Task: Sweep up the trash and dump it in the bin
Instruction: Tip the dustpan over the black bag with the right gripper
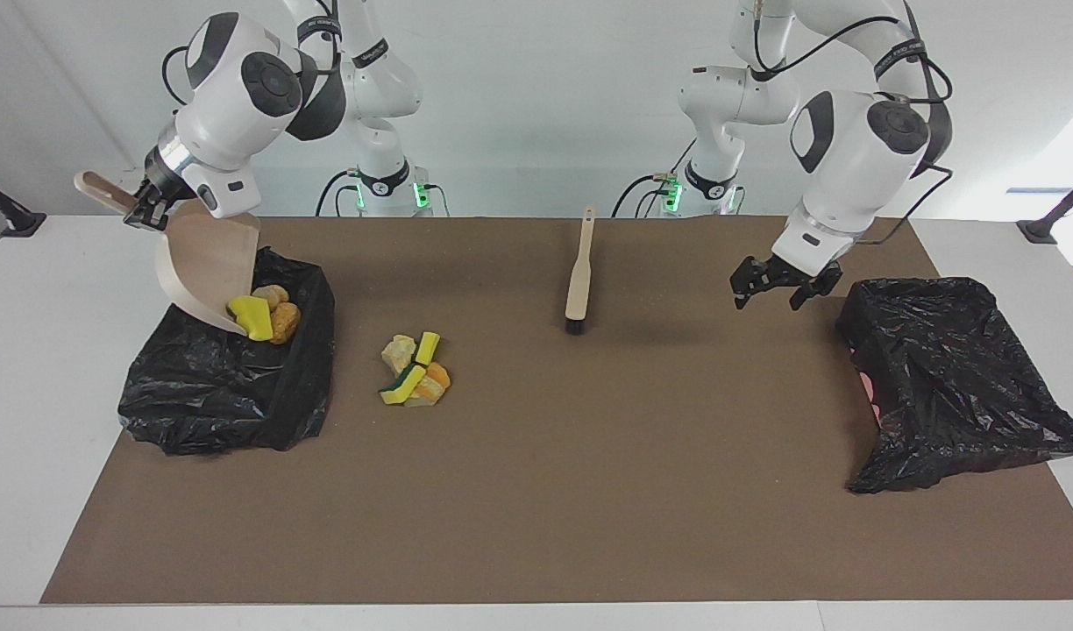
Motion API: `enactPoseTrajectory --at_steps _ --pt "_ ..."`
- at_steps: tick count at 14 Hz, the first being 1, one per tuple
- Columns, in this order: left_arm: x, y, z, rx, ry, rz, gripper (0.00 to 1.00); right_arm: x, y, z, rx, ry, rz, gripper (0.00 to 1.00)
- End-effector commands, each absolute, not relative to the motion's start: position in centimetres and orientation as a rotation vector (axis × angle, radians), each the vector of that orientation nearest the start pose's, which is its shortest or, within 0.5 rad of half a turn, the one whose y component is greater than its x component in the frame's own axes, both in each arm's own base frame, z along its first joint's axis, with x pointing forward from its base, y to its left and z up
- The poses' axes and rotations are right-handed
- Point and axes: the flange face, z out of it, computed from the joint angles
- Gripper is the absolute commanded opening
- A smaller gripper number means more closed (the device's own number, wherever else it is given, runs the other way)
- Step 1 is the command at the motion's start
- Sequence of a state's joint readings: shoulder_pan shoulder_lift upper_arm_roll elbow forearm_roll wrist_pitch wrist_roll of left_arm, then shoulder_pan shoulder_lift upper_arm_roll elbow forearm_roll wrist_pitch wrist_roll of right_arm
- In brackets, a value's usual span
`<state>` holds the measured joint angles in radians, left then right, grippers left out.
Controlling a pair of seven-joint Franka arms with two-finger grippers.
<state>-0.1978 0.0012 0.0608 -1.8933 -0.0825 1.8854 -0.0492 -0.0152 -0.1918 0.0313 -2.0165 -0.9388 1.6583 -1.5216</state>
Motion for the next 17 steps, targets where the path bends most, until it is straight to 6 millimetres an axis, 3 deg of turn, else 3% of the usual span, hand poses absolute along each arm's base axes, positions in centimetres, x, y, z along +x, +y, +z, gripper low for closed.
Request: enactPoseTrajectory --at_steps 1,4,5,7,9,11,15,17 --pt "56.6 -5.2 52.2 -3.211 0.195 0.07 1.0 48.4 -7.4 57.3 1.555 1.777 -1.019 0.0" --pt "56.2 0.2 53.1 -3.225 0.213 0.088 1.0 47.8 -5.5 59.0 1.585 1.748 -1.055 0.0" --pt "56.1 1.0 53.3 -3.226 0.212 0.094 1.0 47.5 -4.3 60.0 1.616 1.71 -1.067 0.0" --pt "56.4 0.8 54.4 -3.221 0.195 0.064 1.0 46.5 -0.7 61.0 1.723 1.64 -1.049 0.0" --pt "56.6 0.4 56.8 -3.215 0.173 0.074 1.0 45.5 2.7 60.6 1.857 1.587 -0.976 0.0" --pt "56.4 0.7 59.7 -3.19 0.182 0.077 1.0 45.0 4.7 60.1 2.058 1.482 -0.863 0.0" --pt "55.7 0.8 59.9 -3.177 0.184 0.08 1.0 43.9 12.0 60.2 2.441 1.18 -0.616 0.0" --pt "55.8 1.1 60.0 -3.176 0.176 0.061 1.0 44.7 14.3 59.6 2.667 1.019 -0.51 0.0"
